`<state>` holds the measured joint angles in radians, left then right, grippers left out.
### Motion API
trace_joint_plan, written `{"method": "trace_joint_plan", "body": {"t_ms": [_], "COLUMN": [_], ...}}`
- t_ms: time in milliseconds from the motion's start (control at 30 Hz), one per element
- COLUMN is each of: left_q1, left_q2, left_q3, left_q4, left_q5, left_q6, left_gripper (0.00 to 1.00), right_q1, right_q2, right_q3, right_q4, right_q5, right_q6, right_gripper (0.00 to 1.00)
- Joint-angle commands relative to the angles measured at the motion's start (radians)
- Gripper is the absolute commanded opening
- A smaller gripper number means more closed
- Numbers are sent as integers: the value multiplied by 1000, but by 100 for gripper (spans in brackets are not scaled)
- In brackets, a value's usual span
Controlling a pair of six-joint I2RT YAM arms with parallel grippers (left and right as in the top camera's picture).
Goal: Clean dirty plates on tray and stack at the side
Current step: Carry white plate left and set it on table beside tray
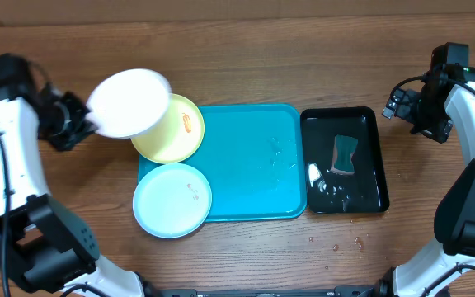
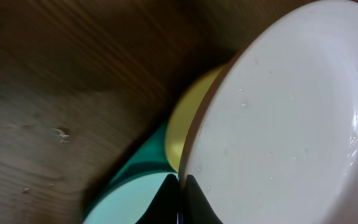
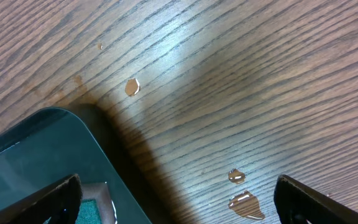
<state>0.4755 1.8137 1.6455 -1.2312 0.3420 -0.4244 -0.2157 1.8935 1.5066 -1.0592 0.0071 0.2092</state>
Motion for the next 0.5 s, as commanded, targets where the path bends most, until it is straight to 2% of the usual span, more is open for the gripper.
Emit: {"method": "trace_joint_plan", "body": {"t_ms": [0,200,367,467], "left_q1": [98,237,257,253], "left_q2": [6,6,6,6], "left_q3": [23,3,-53,-107], "left_q4": [-13,-24,-19,14], "left_q5": [-15,-101,-307,-324], "left_q6": [44,23,-77,-89], "left_gripper": [4,4,4,4], "right_q1": [-5,-5,-4,-4], "right_q2": [-16,-16,-16,-16], "right_q3": [17,17,17,17], "right_q4": [4,4,4,4], "right_q5": [-1,-1,-1,-1], "right_q6": [8,8,8,8], "right_gripper": [100,100,100,100]}}
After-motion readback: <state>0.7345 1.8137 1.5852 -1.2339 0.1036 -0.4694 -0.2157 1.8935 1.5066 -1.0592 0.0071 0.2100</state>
